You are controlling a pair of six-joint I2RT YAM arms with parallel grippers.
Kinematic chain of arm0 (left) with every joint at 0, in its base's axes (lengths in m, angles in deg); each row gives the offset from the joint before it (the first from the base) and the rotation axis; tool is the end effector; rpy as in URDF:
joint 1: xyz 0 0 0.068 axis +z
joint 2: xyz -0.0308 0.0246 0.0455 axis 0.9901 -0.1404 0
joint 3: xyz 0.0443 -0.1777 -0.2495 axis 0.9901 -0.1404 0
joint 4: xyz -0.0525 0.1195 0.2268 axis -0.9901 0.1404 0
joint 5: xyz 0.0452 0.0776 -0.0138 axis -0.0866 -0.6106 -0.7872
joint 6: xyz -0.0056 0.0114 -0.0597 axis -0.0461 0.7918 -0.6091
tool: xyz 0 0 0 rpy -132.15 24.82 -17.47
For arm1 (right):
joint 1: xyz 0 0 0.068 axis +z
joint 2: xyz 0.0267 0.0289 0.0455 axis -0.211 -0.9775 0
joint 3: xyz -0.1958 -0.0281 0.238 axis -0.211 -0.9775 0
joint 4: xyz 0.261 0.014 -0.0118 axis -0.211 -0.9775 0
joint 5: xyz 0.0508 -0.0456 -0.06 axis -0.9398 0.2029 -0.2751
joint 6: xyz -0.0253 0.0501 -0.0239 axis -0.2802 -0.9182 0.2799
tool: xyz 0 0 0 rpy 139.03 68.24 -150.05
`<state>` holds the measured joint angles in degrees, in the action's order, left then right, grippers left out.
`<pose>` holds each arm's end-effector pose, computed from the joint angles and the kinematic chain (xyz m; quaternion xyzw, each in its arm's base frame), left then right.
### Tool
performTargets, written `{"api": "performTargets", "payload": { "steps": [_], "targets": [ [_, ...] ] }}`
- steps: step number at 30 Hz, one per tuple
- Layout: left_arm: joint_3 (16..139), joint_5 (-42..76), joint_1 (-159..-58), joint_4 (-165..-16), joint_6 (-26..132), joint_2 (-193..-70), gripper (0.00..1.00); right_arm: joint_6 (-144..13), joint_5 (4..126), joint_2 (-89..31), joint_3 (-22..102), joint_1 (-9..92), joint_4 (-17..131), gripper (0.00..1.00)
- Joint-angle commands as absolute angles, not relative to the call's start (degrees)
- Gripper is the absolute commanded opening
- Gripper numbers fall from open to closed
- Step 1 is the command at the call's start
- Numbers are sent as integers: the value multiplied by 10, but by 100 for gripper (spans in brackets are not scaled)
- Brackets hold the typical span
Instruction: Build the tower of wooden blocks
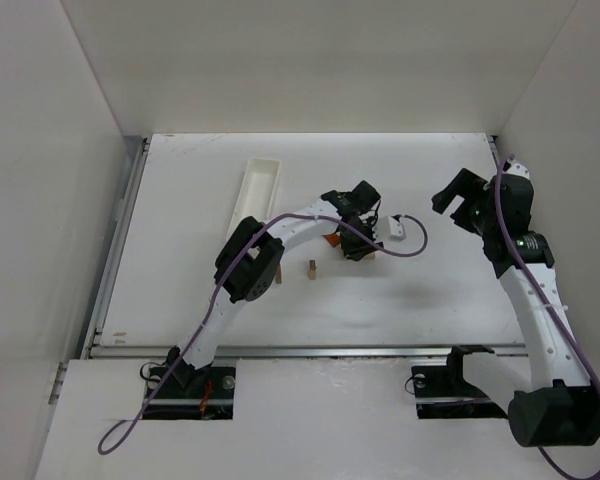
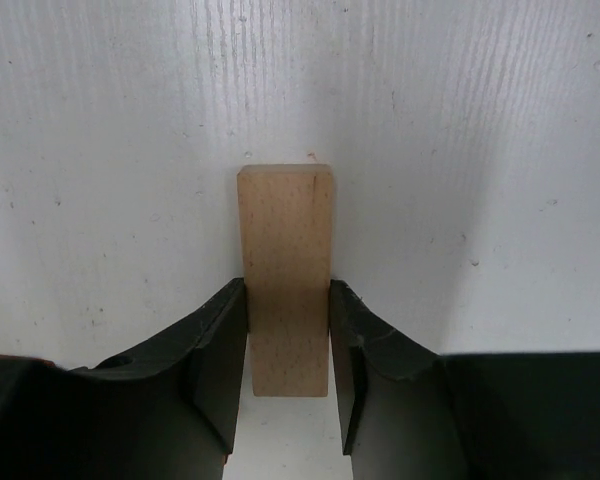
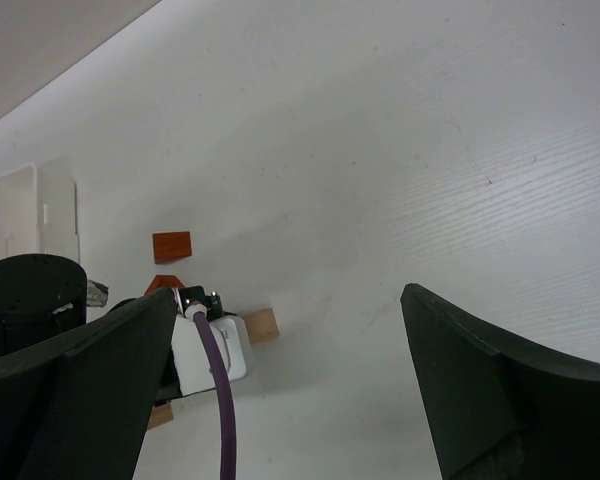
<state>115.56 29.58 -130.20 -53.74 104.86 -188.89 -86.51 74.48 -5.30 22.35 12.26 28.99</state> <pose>0.3460 -0.4120 0.1939 0.6927 0.6448 -0.1911 0.2606 0.2074 -0.0008 0.3741 0.2117 0.8305 0.1140 0.5024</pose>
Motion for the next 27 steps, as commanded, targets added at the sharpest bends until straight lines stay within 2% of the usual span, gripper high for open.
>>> {"api": "performTargets", "payload": {
  "steps": [1,3,4,10,19,27],
  "targets": [
    [1167,291,-1308,-515,1057,-1894,28,-857,743,-42,228,122,319,100],
    [1167,291,-1308,-515,1057,-1888,21,-851,743,-42,228,122,319,100],
    [1167,291,-1308,-515,1057,-1882,14,-851,743,-42,228,122,319,100],
    [1201,279,-1308,-485,1051,-1863,0,-851,738,-47,233,122,314,100],
    [1234,294,-1308,-467,1059,-1800,0,-851,732,-52,244,122,309,100],
    [1300,287,-1308,-331,1066,-1772,0,-851,726,-52,250,122,297,100]
  ]
}}
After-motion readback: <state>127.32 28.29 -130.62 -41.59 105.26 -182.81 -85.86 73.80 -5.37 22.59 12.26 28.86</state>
